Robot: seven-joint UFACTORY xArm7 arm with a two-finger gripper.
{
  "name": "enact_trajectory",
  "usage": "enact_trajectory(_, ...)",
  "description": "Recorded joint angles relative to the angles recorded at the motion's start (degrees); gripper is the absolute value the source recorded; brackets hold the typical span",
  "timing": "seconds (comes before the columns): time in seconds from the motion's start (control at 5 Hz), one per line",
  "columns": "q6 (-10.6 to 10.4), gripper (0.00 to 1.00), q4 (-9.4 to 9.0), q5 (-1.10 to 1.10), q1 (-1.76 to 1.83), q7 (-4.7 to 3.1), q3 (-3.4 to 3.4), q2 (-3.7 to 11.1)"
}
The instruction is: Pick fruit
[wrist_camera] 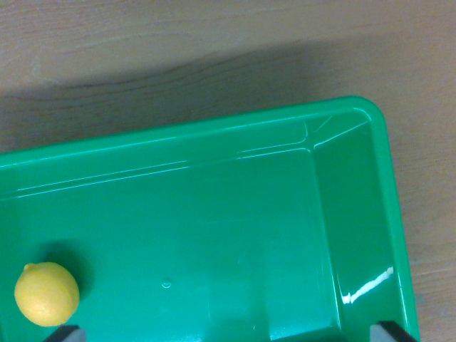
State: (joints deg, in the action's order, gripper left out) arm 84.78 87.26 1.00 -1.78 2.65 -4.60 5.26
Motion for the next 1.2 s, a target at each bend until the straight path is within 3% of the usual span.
enact_trajectory(0.6,-0.7,0.0,-0.51,-0.01,0.13,-0.44,0.19,0.22)
enact_trajectory(0.8,-1.8,0.0,-1.29,-0.03,0.33,-1.11,0.49,0.55)
enact_trajectory(1.0,-1.8,0.0,-1.29,-0.03,0.33,-1.11,0.49,0.55)
enact_trajectory(1.2,-3.2,0.0,-2.32,-0.05,0.59,-1.98,0.88,0.99)
